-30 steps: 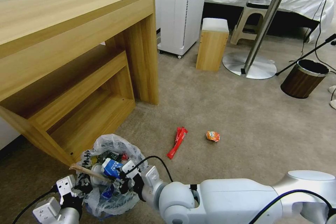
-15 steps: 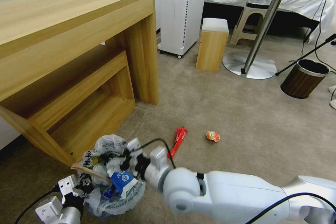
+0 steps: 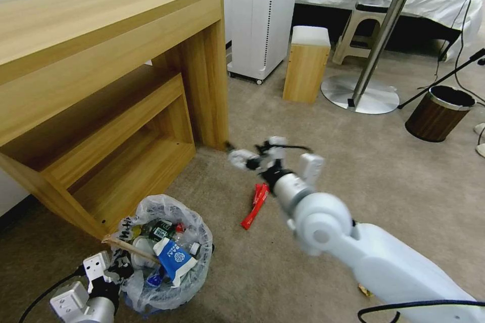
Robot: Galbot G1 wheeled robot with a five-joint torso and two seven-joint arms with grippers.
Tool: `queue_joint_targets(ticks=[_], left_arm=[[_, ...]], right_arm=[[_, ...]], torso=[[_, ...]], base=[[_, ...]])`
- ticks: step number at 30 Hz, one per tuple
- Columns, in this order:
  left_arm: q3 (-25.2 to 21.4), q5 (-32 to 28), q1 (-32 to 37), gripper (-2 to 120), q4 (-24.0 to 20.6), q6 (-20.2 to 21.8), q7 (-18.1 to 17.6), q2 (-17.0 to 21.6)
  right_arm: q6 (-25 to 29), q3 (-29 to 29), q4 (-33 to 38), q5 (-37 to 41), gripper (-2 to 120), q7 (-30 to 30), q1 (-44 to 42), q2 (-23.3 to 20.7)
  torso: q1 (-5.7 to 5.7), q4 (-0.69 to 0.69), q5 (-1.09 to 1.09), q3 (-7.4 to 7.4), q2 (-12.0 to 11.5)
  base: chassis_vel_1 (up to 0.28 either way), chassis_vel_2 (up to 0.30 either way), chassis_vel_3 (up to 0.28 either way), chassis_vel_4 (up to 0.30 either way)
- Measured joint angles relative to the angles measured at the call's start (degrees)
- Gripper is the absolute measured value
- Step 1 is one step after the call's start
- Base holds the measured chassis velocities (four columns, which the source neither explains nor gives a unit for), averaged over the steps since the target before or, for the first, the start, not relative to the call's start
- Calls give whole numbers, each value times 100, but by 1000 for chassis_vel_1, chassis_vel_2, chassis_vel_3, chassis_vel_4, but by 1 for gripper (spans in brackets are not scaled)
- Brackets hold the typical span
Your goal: Pick up the trash bin and place the garbage on the floor into it.
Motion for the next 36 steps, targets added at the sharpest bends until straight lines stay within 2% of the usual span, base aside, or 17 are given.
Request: queue_joint_targets(ticks=[7,16,20,26,29,32,36], left_arm=[[8,-29,-16,0,49,0,-2,57],[12,-89,-26,0,66,0,-3,163],[25,-93,-45,0,99,0,-3,183],[47,-98,-57,0,150,0,-3,226],[60,-103,-82,0,174,0,-3,233],[60,-116,-101,0,201,0,-3,249],[58,-136,-135,0,244,0,-7,269]], right_arm=[[-88,1157,42,-123,100,39,-929,155],[-206,1889,147,-106,100,198,-1584,233],[-316,2138,283,103,100,523,-1957,283],[-536,2367,368,532,100,1347,-2690,449],[-547,2464,368,573,100,1490,-2959,514],[-562,2668,398,683,100,1699,-3241,680],[-593,3156,569,890,100,2046,-3791,1125]], torso=[[0,0,-1,0,0],[0,0,-1,0,0],[0,0,-2,0,0],[0,1,-1,0,0],[0,0,-2,-1,0],[0,0,-1,0,0],[0,0,-2,-1,0]], base=[[0,0,0,0],[0,0,0,0],[0,0,0,0],[0,0,0,0],[0,0,0,0],[0,0,0,0],[0,0,0,0]])
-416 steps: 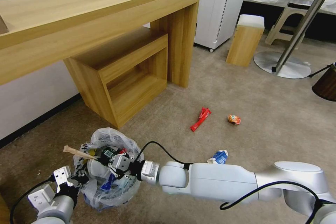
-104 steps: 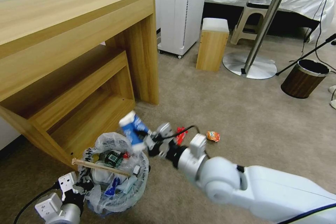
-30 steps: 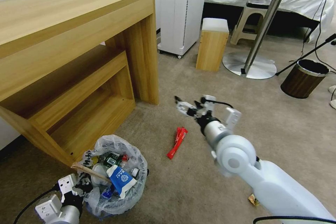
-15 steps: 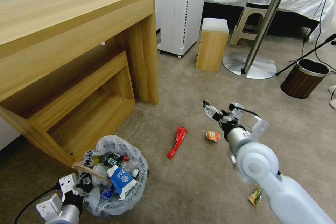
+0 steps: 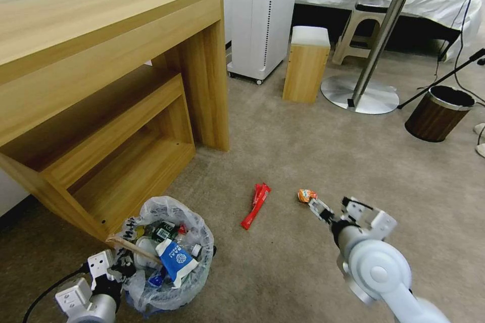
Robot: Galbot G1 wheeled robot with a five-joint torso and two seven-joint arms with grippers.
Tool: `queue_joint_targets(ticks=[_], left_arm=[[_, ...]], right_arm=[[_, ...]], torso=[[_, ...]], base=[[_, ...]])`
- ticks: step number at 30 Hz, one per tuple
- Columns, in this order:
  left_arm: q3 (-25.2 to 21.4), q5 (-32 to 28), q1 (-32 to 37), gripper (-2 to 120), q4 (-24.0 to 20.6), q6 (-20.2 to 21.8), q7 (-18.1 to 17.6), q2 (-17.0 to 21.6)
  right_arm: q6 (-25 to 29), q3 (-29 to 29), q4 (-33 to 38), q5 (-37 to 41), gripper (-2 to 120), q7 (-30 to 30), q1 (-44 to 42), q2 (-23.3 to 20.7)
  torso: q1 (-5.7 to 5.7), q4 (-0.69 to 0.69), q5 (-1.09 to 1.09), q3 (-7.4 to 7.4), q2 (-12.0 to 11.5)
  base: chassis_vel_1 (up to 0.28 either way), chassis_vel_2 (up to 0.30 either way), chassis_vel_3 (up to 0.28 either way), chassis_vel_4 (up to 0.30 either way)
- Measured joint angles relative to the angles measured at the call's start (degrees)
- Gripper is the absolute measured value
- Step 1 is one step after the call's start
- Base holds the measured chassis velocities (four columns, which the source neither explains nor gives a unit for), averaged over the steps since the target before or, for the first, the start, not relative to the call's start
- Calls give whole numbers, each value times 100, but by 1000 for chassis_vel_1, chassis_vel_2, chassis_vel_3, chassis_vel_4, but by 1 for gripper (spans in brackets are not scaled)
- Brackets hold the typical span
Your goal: Pick up the trash bin and place the garbage on the floor into it.
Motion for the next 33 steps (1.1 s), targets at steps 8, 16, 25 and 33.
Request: queue_joint_targets(ticks=[8,16,25,33], left_arm=[[26,-13,-116,0,131,0,-14,-25],[48,1,-151,0,232,0,-21,-20],[14,29,-102,0,196,0,-24,-92],[-45,59,-100,0,177,-9,-35,-185]], right_arm=[[75,639,-65,105,100,165,-668,535],[-308,728,-439,485,99,45,-555,-180],[-540,201,-1359,611,100,103,-31,-556],[-505,61,-2275,388,100,-12,-223,-419]], torso=[[0,0,0,0,0],[0,0,0,1,0],[0,1,1,1,0],[0,-1,0,1,0]], base=[[0,0,0,0],[0,0,0,0],[0,0,0,0],[0,0,0,0]])
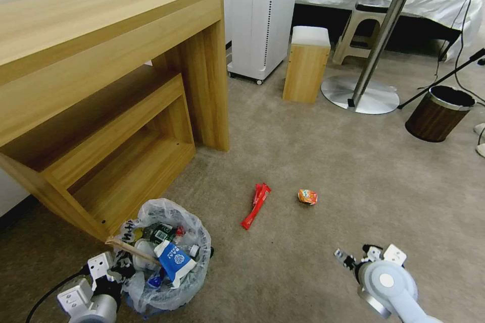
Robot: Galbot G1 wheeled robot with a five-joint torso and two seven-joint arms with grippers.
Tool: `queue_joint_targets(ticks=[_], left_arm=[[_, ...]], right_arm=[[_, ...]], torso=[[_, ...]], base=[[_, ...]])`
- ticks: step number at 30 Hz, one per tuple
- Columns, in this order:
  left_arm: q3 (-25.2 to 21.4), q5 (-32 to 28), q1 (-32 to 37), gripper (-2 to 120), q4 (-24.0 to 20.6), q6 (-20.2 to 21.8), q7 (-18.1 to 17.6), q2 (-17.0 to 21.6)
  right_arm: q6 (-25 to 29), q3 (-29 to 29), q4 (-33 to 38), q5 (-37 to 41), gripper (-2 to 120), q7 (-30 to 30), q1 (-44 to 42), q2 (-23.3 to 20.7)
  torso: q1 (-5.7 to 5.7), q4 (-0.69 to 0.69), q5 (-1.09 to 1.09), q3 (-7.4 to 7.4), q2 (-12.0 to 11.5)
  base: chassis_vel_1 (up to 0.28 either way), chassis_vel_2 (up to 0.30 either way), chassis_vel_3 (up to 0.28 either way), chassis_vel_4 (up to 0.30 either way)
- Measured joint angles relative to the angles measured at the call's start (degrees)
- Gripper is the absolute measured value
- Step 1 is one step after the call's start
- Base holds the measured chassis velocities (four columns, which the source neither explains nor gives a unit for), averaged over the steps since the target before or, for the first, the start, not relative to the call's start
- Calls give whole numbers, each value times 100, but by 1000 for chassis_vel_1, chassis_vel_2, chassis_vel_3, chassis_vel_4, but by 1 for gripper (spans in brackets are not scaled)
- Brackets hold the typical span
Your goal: Pick up the trash bin and place the garbage on the floor into it.
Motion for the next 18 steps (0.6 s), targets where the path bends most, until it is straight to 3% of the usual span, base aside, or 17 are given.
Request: queue_joint_targets(ticks=[9,18], left_arm=[[20,29,-96,0,50,-14,-8,-78],[46,68,-173,0,108,-63,9,-138]], right_arm=[[93,-54,-441,-355,100,-119,-193,-12],[218,-394,-1068,-1235,100,-618,-113,-476]], torso=[[0,0,0,0,0],[0,1,0,0,0]], base=[[0,0,0,0],[0,0,0,0]])
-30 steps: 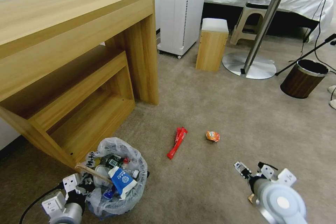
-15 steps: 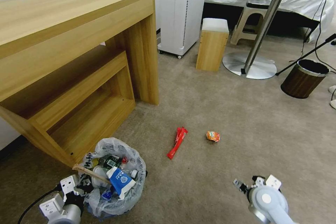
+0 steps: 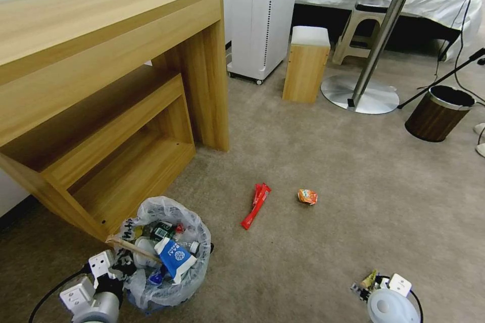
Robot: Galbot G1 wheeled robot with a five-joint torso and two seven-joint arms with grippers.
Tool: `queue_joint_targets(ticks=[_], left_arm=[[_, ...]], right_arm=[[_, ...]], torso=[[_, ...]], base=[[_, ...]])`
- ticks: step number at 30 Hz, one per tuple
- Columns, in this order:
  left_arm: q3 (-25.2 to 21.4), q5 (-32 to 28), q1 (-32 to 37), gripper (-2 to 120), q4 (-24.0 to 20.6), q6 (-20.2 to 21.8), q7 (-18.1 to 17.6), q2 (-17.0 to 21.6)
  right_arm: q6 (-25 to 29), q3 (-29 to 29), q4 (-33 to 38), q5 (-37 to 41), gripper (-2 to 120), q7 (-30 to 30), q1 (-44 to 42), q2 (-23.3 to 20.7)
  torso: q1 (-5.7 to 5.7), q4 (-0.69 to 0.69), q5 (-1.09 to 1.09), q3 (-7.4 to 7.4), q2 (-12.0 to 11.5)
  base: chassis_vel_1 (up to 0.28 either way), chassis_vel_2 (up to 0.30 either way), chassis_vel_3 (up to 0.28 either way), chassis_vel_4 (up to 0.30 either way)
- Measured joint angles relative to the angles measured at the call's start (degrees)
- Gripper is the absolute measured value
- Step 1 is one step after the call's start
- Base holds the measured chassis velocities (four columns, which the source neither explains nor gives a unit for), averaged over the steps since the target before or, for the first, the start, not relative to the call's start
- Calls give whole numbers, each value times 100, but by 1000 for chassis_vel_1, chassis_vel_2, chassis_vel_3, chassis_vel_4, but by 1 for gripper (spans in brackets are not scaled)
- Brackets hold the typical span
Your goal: Pick up the trash bin and place the garbage on the floor into it.
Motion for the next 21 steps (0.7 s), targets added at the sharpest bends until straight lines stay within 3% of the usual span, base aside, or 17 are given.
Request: queue_joint_targets(ticks=[12,21], left_arm=[[12,54,39,0,17,-40,30,-85],[-10,52,109,0,-33,-62,37,-85]], right_arm=[[192,-431,-364,-630,92,-383,371,-102],[397,-740,-851,-960,67,-484,565,18]], torso=[[0,1,0,0,0],[0,0,0,0,0]], base=[[0,0,0,0],[0,0,0,0]])
